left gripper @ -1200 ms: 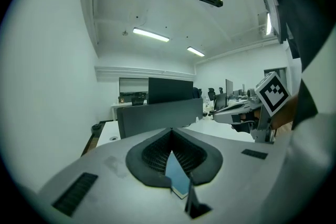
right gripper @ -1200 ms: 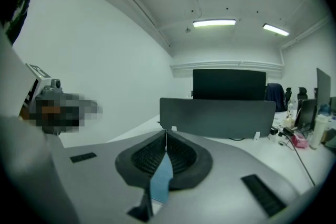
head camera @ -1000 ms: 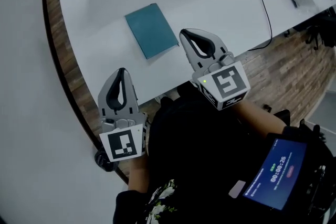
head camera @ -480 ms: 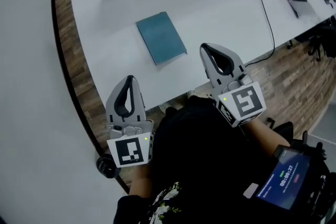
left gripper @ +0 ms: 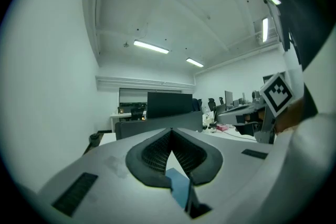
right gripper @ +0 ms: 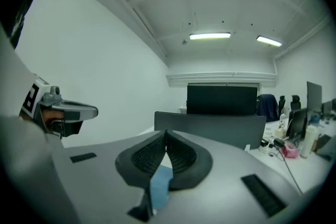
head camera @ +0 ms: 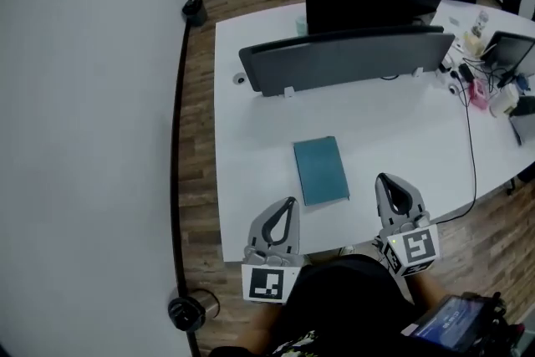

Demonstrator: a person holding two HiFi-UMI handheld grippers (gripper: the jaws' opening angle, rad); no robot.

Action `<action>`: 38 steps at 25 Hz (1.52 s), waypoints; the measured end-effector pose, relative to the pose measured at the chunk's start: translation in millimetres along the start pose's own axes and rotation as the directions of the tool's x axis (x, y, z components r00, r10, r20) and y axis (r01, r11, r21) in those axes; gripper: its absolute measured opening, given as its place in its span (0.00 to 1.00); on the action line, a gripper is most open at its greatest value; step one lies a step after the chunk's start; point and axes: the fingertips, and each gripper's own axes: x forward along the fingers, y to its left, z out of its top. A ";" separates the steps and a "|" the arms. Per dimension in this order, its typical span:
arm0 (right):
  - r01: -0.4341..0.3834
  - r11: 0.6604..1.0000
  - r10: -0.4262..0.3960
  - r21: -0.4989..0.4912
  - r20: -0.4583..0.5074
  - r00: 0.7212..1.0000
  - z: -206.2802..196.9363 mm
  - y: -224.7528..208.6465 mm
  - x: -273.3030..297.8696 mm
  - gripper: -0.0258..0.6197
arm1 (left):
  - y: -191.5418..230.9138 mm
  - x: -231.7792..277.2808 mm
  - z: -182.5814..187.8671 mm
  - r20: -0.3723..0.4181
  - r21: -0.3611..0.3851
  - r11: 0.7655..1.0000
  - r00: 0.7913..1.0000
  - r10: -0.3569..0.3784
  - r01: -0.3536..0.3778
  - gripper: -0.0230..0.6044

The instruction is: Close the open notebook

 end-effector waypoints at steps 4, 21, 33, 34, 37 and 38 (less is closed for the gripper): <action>0.003 1.000 -0.003 0.016 0.000 1.000 -5.9 -11.8 -3.3 0.14 | -12.4 9.6 -4.0 -0.004 -0.023 1.000 1.000 -0.013 0.013 0.05; -0.079 0.989 0.082 0.124 -0.020 0.996 -22.1 -8.3 -8.1 0.14 | -28.2 8.8 -10.0 -0.040 0.024 0.999 0.999 0.025 -0.024 0.05; -0.107 0.991 0.106 0.076 0.018 0.994 -16.0 7.8 -11.4 0.14 | -27.6 -1.5 -16.3 -0.061 0.036 0.998 0.997 0.046 -0.044 0.05; -0.102 0.992 0.101 0.072 0.020 0.995 -15.9 7.5 -11.5 0.14 | -27.7 -0.6 -16.1 -0.060 0.038 0.998 0.997 0.044 -0.042 0.05; -0.090 0.993 0.088 0.077 0.024 0.996 -17.9 5.9 -11.8 0.14 | -27.6 0.8 -19.2 -0.073 0.055 0.998 0.997 0.036 -0.032 0.05; -0.087 0.993 0.085 0.080 0.022 0.996 -19.3 5.5 -11.8 0.14 | -27.0 1.2 -19.7 -0.073 0.053 0.998 0.997 0.036 -0.032 0.05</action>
